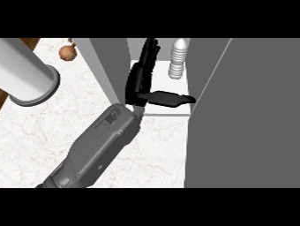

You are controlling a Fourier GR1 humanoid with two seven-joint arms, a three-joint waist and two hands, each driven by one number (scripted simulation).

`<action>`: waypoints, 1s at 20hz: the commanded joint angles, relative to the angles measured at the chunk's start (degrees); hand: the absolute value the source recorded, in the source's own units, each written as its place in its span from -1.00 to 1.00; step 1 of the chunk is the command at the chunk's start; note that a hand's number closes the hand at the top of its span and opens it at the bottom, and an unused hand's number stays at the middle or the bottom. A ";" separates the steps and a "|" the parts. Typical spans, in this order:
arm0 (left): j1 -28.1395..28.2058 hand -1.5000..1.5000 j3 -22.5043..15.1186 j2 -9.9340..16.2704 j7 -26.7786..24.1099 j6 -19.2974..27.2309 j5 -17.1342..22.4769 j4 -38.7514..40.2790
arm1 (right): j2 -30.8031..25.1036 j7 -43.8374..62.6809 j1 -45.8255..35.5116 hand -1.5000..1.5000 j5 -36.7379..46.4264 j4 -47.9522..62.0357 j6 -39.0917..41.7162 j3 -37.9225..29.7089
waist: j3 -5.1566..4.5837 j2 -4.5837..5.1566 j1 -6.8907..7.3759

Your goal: Pick up the bottled water, place it into the cabinet and close the cabinet

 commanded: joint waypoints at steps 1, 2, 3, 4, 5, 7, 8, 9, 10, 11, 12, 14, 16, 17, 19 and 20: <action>9.00 -1.00 -2.96 2.18 1.33 -0.85 -0.69 -10.41 | 1.07 5.92 0.20 -1.00 -1.59 -10.09 -3.61 1.89 | -0.03 0.05 0.83; 9.25 -1.00 -3.57 1.42 2.84 0.93 -0.95 -13.70 | -0.35 3.95 0.79 -1.00 -2.61 -9.09 -1.79 -0.56 | 0.01 -0.05 0.32; 12.09 -1.00 -5.11 2.39 3.72 1.00 -1.74 -15.79 | 1.40 4.72 2.14 -1.00 0.30 -9.74 -1.99 2.46 | 0.00 -0.02 0.12; 13.85 -1.00 -5.83 3.63 3.95 1.67 -2.27 -19.68 | -0.58 5.99 1.28 -1.00 -4.58 -9.49 -2.76 0.06 | 0.00 -0.01 0.57; 15.42 -1.00 -6.36 3.19 3.76 0.94 -2.28 -20.98 | 0.58 6.28 -2.72 -1.00 1.03 -7.77 -3.93 2.91 | 0.01 0.19 0.47; 19.36 -1.00 -6.85 5.71 5.54 1.45 -1.95 -26.31 | 0.77 5.88 1.08 -1.00 0.63 -10.80 -3.09 3.07 | -0.01 0.02 0.12; 22.48 -1.00 -9.10 5.59 5.47 3.30 -3.09 -30.08 | 0.00 6.25 0.26 -1.00 -0.02 -10.13 -3.30 2.77 | -0.01 -0.05 0.55; 26.03 -1.00 -9.56 6.57 3.78 1.74 -2.99 -29.21 | -0.05 6.82 0.61 -1.00 1.96 -10.70 -2.86 4.51 | -0.03 0.12 0.29; 25.63 -1.00 -10.89 6.77 6.05 4.05 -4.48 -34.11 | -0.89 8.37 -2.98 -1.00 0.79 -8.21 -3.37 5.47 | 0.02 0.20 0.56; 27.36 -1.00 -9.18 9.29 6.02 2.84 -3.26 -35.54 | -2.30 8.94 -0.24 -1.00 -0.86 -10.66 -1.39 6.27 | -0.01 0.14 0.48; 27.32 -1.00 -9.68 9.57 6.36 1.82 -3.11 -35.34 | -4.74 8.24 -0.05 1.00 2.29 -9.62 1.71 6.99 | -0.03 0.10 0.33; 29.96 -1.00 -10.38 8.40 4.95 4.09 -4.06 -37.11 | -7.18 11.13 -2.22 1.00 2.66 -9.05 2.44 9.22 | -0.04 0.28 0.74; 33.21 -1.00 -10.89 10.66 5.19 3.33 -4.23 -40.40 | -8.05 10.06 -0.32 1.00 2.22 -10.45 4.92 10.72 | -0.02 0.12 -0.08; 36.08 -1.00 -10.81 13.12 4.81 2.50 -4.08 -42.92 | -7.18 9.29 -2.22 1.00 6.29 -8.74 4.93 12.65 | -0.02 0.06 0.29; 41.01 -1.00 -10.29 15.95 2.87 0.23 -3.23 -45.47 | -8.27 11.03 -1.34 1.00 3.45 -11.25 4.69 13.42 | -0.07 0.21 0.32; 41.75 -1.00 -10.12 17.12 4.97 1.79 -3.30 -48.61 | -7.84 11.41 -1.23 1.00 6.65 -10.53 5.21 16.28 | -0.04 0.08 0.35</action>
